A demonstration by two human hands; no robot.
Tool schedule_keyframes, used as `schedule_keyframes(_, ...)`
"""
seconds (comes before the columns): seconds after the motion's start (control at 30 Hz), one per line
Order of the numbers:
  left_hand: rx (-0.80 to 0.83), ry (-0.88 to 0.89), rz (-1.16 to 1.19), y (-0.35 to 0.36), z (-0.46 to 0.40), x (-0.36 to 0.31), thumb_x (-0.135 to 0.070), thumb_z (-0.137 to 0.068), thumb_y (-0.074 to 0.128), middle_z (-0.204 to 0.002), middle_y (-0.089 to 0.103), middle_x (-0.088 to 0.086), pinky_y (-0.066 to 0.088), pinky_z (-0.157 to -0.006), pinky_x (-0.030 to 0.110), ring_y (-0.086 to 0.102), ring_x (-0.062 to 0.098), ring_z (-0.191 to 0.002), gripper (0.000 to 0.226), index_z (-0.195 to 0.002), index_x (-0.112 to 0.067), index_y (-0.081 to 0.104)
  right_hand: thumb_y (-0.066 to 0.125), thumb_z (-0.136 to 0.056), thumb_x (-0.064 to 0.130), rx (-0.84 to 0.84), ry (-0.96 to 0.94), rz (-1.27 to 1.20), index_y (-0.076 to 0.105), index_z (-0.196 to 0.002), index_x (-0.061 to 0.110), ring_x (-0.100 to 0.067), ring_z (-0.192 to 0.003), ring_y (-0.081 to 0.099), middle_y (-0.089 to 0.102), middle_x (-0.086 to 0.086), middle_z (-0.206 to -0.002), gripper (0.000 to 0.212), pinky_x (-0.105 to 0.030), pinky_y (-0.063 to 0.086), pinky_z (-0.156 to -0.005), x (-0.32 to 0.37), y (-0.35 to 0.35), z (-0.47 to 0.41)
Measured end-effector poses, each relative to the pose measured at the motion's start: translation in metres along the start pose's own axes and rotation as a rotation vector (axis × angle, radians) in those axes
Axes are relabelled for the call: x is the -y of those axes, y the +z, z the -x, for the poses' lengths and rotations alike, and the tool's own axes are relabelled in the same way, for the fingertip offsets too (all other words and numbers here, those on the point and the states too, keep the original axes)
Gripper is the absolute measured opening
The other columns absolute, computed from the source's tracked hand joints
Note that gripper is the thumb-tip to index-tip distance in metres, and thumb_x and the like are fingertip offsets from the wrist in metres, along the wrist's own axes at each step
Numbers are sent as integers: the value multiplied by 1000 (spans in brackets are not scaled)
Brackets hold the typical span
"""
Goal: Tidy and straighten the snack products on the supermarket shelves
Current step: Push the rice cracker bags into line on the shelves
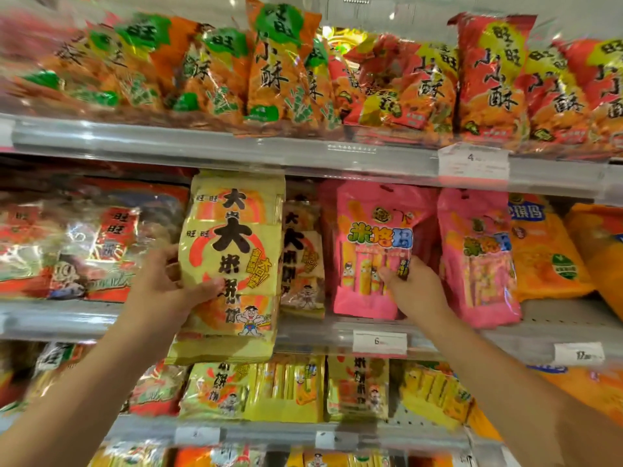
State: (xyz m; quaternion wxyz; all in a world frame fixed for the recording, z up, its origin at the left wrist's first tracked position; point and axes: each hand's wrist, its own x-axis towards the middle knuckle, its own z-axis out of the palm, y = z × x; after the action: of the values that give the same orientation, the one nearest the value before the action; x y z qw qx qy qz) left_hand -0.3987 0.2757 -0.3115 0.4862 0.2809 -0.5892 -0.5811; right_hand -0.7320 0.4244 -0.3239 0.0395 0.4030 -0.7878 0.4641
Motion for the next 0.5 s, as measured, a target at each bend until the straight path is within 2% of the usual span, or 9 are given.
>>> schedule_keyframes(0.07,-1,-15,-2,0,0,2,-13,-56,83,-107,68,16,60,-60,48,74,30,-82,68,-118,-20,55,66,-90,37,20,31,23,54,-94,11,-25,-70,53,51,2,-66,29,-34,40,-62,-1,5,-3)
schedule_keyframes(0.17,-15,-36,9,5,-1,4,-13,-56,83,-110,67,14,60,-60,47,74,30,-83,71,-120,-22,53,66,-88,39,48,56,-30,57,-93,21,-18,-73,58,60,7,-74,20,-29,40,-65,-1,5,-5)
schedule_keyframes(0.27,-20,-45,-9,12,0,5,-17,-53,84,-114,66,14,60,-64,51,72,34,-91,78,-124,-21,52,69,-85,41,71,107,-122,58,-84,26,-13,-72,62,64,11,-72,19,-25,40,-59,2,2,-2)
schedule_keyframes(0.33,-32,-46,-23,17,1,3,-19,-51,84,-116,65,13,60,-65,51,71,33,-93,83,-126,-20,51,71,-84,40,86,153,-163,57,-91,24,-17,-76,64,65,8,-77,23,-26,41,-60,7,-3,1)
schedule_keyframes(0.37,-40,-47,-23,19,2,1,-19,-50,85,-116,65,13,60,-64,51,72,33,-91,84,-127,-20,51,72,-83,39,88,153,-172,57,-100,21,-19,-82,65,67,6,-84,28,-27,44,-65,11,-6,3)
schedule_keyframes(0.43,-51,-50,-19,23,5,0,-20,-47,86,-116,65,14,60,-63,51,72,33,-90,86,-126,-19,52,73,-83,37,18,77,-153,51,-126,16,-20,-104,62,65,1,-111,53,-33,49,-86,17,-13,19)
schedule_keyframes(0.5,-67,-52,-13,27,11,-2,-25,-41,89,-115,66,13,59,-64,52,72,34,-92,90,-124,-20,54,68,-84,41,-90,-124,-119,42,-138,23,-16,-123,50,47,5,-136,62,-36,43,-104,26,-15,49)
